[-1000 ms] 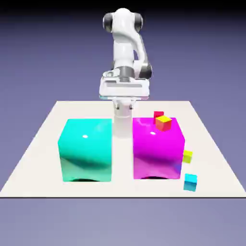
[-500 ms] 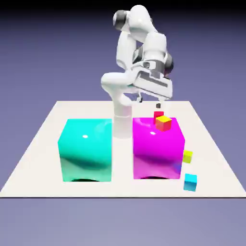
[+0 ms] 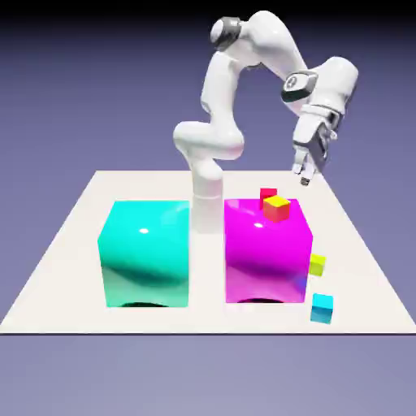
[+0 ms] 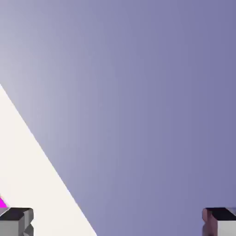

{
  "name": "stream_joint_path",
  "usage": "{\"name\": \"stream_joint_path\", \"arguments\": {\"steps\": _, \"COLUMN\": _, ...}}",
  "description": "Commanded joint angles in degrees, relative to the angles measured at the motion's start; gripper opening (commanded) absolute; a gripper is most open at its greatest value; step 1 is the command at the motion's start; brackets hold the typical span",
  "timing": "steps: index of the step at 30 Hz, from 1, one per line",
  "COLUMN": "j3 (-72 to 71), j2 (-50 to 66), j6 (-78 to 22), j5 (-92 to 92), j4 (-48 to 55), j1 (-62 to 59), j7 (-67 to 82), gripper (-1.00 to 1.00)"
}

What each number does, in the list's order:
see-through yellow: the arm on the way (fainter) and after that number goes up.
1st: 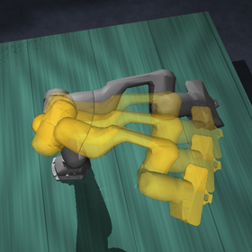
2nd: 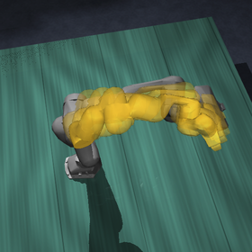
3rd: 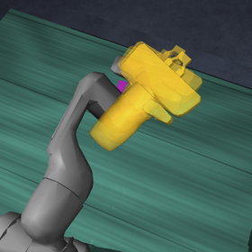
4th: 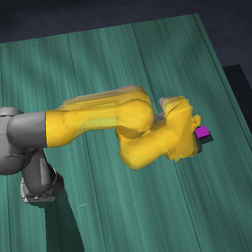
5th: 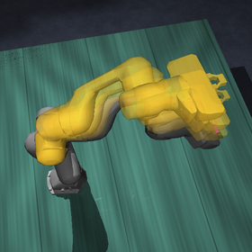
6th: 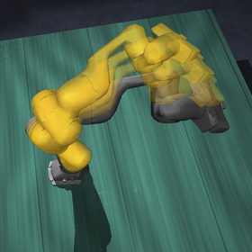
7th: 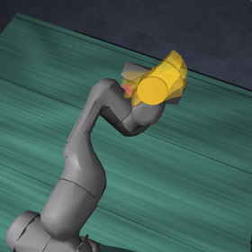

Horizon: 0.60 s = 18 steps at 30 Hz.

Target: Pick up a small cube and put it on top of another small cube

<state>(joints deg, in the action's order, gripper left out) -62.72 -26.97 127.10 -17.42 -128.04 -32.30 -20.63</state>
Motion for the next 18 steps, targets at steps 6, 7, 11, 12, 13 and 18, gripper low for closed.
{"name": "stream_joint_path", "arguments": {"steps": 6, "j3": -12.5, "j2": 1.0, "j6": -8.9, "j5": -3.5, "j4": 6.2, "j1": -6.7, "j7": 4.0, "gripper": 0.00}}
{"name": "stream_joint_path", "arguments": {"steps": 7, "j3": -14.5, "j2": 1.1, "j6": -10.4, "j5": -4.1, "j4": 7.2, "j1": -7.8, "j7": 4.6, "gripper": 0.00}}
{"name": "stream_joint_path", "arguments": {"steps": 11, "j3": -22.8, "j2": 1.8, "j6": -16.4, "j5": -6.5, "j4": 11.4, "j1": -12.2, "j7": 7.3, "gripper": 0.00}}
{"name": "stream_joint_path", "arguments": {"steps": 12, "j3": -24.9, "j2": 1.9, "j6": -17.9, "j5": -7.1, "j4": 12.4, "j1": -13.3, "j7": 8.0, "gripper": 0.00}}
{"name": "stream_joint_path", "arguments": {"steps": 13, "j3": -27.0, "j2": 2.1, "j6": -19.3, "j5": -7.7, "j4": 13.4, "j1": -14.4, "j7": 8.6, "gripper": 0.00}}
{"name": "stream_joint_path", "arguments": {"steps": 18, "j3": -37.4, "j2": 2.9, "j6": -26.8, "j5": -10.6, "j4": 18.6, "j1": -20.0, "j7": 11.9, "gripper": 0.00}}
